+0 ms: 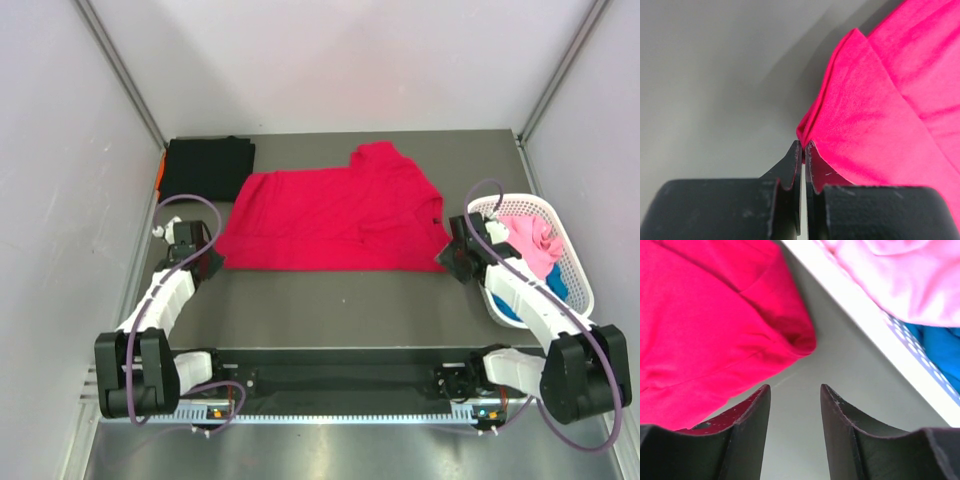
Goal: Fold and stack the t-shirts
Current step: Fold the tshirt
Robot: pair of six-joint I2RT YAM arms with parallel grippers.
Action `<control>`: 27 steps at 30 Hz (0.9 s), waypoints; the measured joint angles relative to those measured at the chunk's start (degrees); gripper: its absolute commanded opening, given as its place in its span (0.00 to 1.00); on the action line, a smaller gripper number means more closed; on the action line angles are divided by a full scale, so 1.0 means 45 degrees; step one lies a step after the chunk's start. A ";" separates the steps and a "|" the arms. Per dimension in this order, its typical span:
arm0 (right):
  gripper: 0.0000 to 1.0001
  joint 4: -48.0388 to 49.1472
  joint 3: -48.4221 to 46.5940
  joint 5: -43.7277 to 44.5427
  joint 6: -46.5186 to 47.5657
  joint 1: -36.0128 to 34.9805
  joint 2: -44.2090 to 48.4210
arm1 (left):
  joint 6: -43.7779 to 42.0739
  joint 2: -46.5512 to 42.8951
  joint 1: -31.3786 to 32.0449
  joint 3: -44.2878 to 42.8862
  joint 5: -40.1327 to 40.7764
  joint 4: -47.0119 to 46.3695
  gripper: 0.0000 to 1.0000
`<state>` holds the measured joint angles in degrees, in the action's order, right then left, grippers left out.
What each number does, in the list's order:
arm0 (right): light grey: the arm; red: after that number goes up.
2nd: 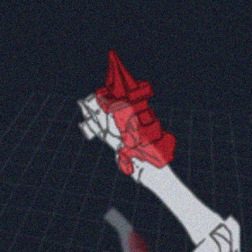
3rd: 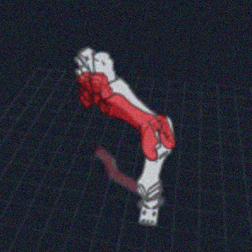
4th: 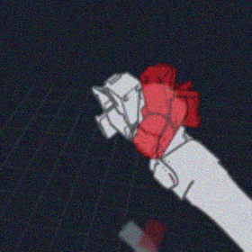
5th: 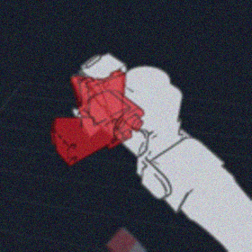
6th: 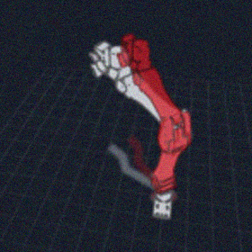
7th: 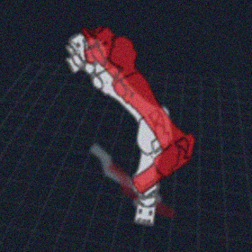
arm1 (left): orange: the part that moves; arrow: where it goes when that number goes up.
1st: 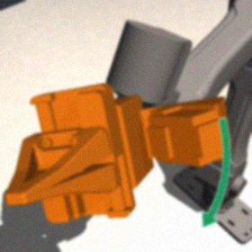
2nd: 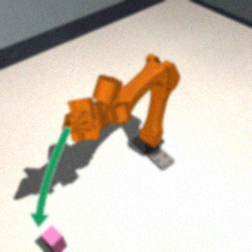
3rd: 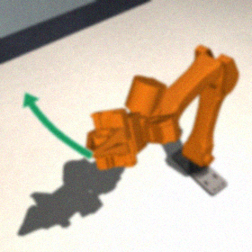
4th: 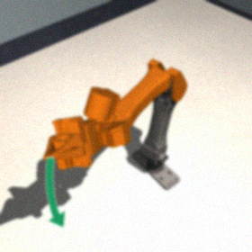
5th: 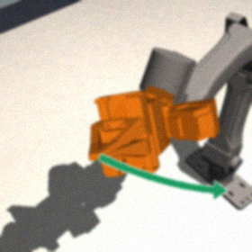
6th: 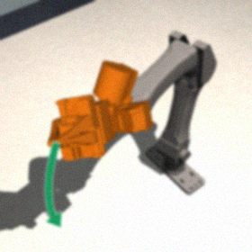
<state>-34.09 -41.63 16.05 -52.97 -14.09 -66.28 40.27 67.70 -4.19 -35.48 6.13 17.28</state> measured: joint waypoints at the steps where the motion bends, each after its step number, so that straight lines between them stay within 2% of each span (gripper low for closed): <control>1: 0.43 0.0029 0.0117 0.0087 -0.0068 0.0000 0.0063 | -0.0010 -0.0058 0.0000 0.0053 0.0053 0.0078 0.00; 6: 0.41 0.0165 0.0500 0.0228 -0.0282 0.0000 -0.0068 | -0.0034 -0.0102 -0.0005 0.0180 0.0185 0.0296 0.00; 17: 0.35 0.1831 0.0384 0.0209 0.0097 0.0107 -0.2463 | -0.0092 -0.0019 -0.0005 0.0180 0.0238 0.0306 0.00; 25: 0.32 0.2380 0.0359 0.0860 0.0661 0.0112 -0.2963 | -0.0325 0.0539 -0.0005 0.0170 0.0797 0.0296 0.00; 27: 0.27 0.2555 0.0301 0.0869 0.0971 0.0112 -0.3123 | -0.0330 0.0695 -0.0005 0.0160 0.0947 0.0301 0.00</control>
<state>-22.59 -40.27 19.97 -48.60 -13.58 -80.34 38.79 70.83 -4.21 -34.76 10.39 18.63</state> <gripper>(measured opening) 0.314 0.028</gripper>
